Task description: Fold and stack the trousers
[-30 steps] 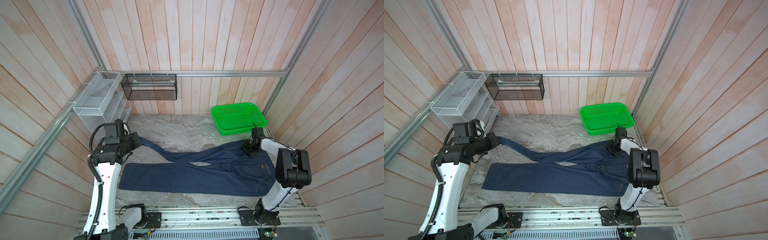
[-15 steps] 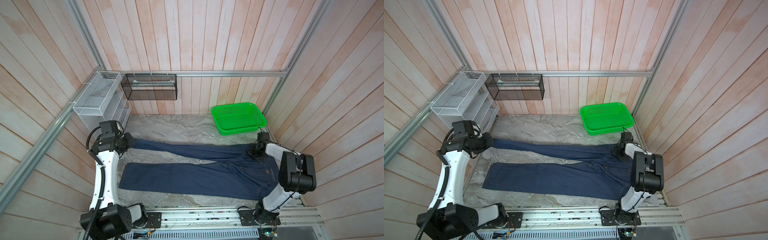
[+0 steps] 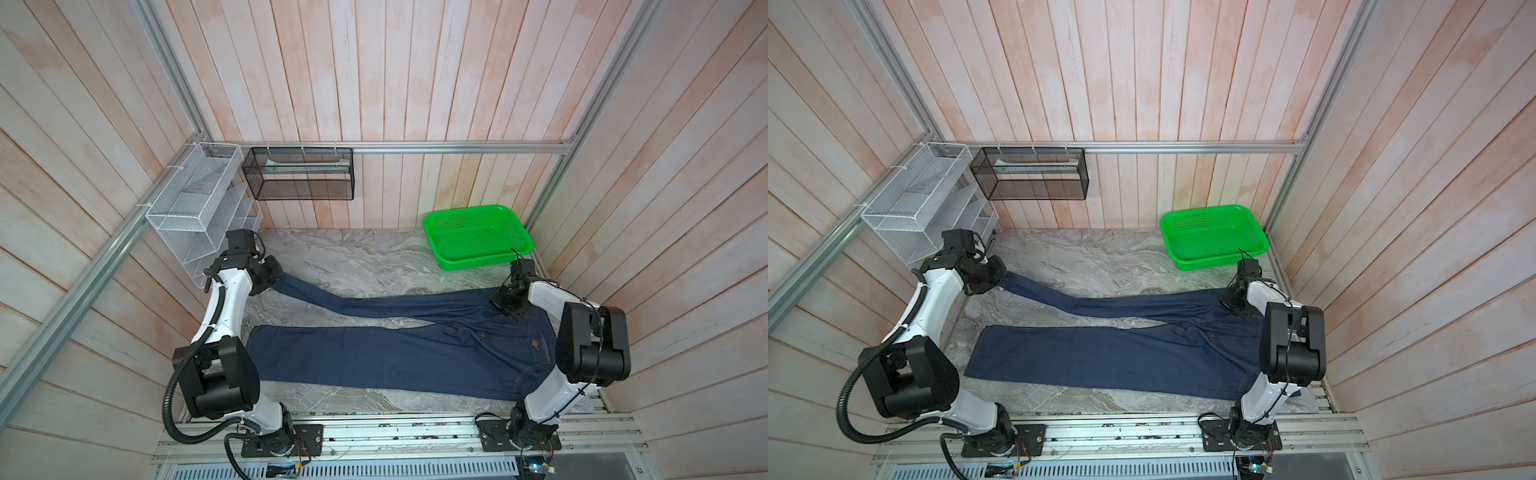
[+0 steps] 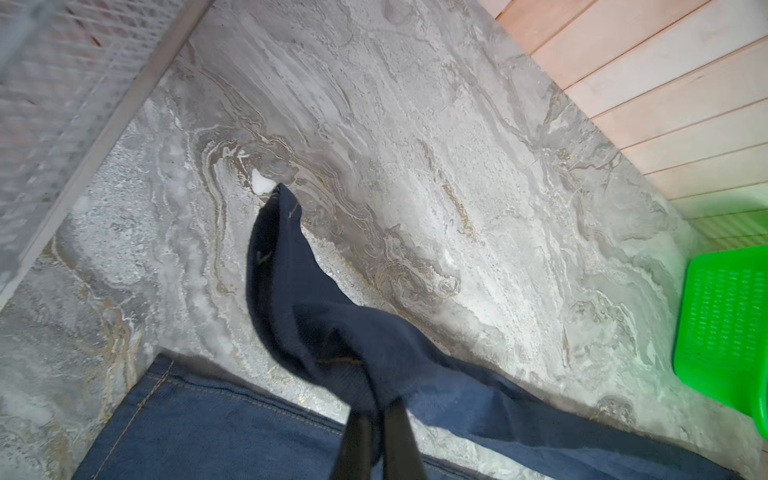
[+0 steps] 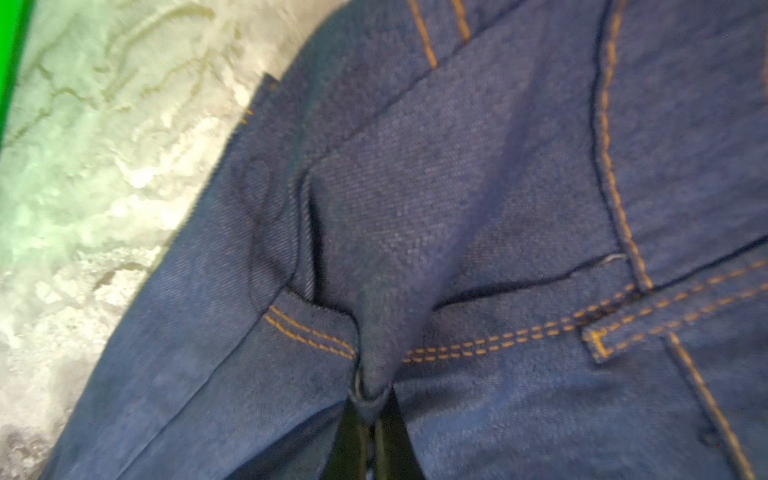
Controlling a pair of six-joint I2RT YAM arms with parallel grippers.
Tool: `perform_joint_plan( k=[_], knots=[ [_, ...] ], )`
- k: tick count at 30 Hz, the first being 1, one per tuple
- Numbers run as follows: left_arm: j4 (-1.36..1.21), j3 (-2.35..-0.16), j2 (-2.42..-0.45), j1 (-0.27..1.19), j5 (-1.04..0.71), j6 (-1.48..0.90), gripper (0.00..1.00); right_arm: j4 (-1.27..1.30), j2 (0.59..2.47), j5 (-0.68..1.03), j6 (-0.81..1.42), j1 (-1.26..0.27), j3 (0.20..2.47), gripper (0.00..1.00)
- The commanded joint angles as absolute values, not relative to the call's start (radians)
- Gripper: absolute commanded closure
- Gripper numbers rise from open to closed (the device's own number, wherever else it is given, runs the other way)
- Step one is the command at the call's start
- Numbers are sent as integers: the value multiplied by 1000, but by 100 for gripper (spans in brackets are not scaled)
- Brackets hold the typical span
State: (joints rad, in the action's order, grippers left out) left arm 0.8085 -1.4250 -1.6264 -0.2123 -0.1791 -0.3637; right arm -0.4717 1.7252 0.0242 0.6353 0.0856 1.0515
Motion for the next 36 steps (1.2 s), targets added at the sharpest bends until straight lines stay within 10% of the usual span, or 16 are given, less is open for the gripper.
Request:
perform_joint_plan(
  k=[1,16,24,36],
  knots=[
    [770,-1515,-1729,-215,-132,-375,100,-515,1757,2,614,80,1086,98],
    [852,-1920,-2153,-216,-78,-397,100,-505,1873,-52,591,122,1084,100],
    [909,-2113,-2269,-201,-131,-405,63,-497,1841,-11,581,112,1096,100],
    [742,-1687,-1826,-178,-145,-390,33,-519,1600,-59,548,-27,1156,58]
  ],
)
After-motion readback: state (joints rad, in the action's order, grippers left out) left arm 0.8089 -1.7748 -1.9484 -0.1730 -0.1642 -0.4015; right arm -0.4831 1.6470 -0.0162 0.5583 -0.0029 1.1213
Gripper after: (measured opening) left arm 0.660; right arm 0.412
